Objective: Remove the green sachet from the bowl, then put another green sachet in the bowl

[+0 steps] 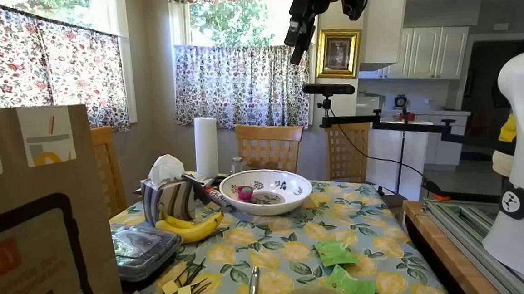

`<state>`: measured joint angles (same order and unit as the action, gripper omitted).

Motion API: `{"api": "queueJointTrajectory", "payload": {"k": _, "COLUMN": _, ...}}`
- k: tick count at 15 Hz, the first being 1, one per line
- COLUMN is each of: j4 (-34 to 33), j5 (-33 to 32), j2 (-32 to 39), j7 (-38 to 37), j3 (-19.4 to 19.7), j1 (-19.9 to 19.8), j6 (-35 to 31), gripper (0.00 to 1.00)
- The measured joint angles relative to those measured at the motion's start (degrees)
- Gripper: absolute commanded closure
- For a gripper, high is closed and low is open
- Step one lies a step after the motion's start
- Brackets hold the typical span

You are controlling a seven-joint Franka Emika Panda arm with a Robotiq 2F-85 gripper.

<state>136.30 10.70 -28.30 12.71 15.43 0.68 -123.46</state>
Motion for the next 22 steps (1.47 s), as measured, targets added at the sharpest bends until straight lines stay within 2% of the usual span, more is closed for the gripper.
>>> {"api": "queueJointTrajectory", "payload": {"k": 7, "j4": 0.0, "j5": 0.0, "j2": 0.0, "j7": 0.0, "j3": -0.1, "j1": -0.1, "j6": 0.0, "gripper": 0.0}}
{"api": "queueJointTrajectory", "payload": {"k": 10, "j4": 0.6, "j5": 0.1, "j2": 0.9, "j7": 4.1, "j3": -1.2, "j1": 0.8, "j6": 3.0, "gripper": 0.0}}
{"api": "queueJointTrajectory", "payload": {"k": 16, "j4": 3.7, "j5": 0.4, "j2": 7.5, "j7": 12.2, "j3": -4.7, "j1": 4.8, "j6": 5.4, "gripper": 0.0}}
{"api": "queueJointTrajectory", "payload": {"k": 19, "j4": 3.9, "j5": -0.1, "j2": 11.3, "j7": 16.7, "j3": -6.6, "j1": 5.3, "j6": 7.6, "gripper": 0.0}}
{"api": "queueJointTrajectory", "payload": {"k": 22, "j4": 4.0, "j5": -3.6, "j2": 15.1, "j7": 19.1, "j3": -9.2, "j1": 5.3, "j6": 7.7, "gripper": 0.0}}
